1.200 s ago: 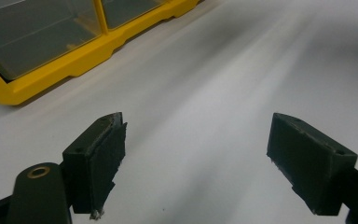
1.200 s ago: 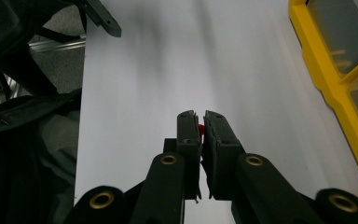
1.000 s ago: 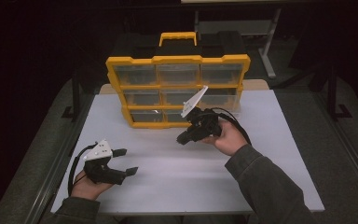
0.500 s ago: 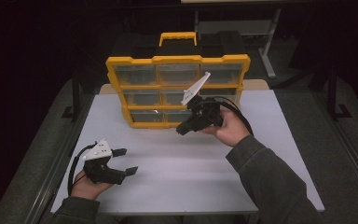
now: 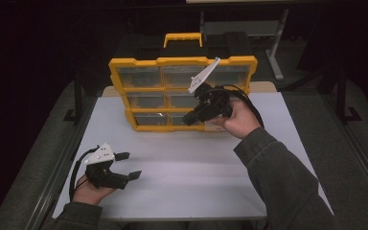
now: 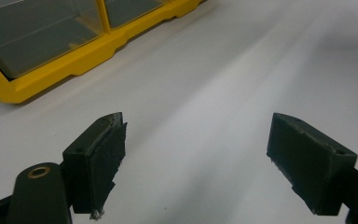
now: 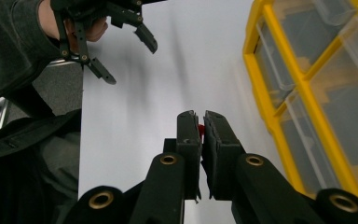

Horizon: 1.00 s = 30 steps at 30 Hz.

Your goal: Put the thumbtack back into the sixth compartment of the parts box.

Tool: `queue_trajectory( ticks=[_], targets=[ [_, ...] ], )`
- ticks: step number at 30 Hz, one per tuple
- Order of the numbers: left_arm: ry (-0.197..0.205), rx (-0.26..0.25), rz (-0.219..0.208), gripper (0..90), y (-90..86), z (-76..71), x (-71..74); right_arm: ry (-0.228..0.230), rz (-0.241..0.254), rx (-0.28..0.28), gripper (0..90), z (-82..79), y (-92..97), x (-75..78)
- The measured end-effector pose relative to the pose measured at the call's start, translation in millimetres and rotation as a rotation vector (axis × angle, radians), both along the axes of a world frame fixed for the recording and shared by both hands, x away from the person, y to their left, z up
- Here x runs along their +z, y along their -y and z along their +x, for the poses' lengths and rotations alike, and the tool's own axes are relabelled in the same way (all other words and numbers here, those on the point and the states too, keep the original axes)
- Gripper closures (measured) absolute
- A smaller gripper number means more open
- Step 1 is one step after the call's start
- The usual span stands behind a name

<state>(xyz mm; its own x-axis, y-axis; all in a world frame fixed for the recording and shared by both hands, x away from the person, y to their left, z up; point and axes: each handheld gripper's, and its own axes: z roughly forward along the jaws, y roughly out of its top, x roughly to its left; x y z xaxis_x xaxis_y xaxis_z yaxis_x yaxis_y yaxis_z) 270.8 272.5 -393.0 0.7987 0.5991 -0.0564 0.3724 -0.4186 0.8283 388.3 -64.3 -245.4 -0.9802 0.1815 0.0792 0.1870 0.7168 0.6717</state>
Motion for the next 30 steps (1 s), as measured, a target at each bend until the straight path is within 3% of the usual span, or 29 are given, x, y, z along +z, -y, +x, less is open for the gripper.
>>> queue_trajectory(
  ticks=[15,30],
  targets=[
    [-0.001,0.001,-0.003,18.9,-0.5,-0.4,0.7,0.02,0.001,-0.041,84.0,12.1,6.2,22.4],
    [-0.001,0.002,-0.009,18.9,-0.3,-0.5,0.9,0.03,0.001,-0.108,84.1,21.4,29.7,32.2]
  ],
)
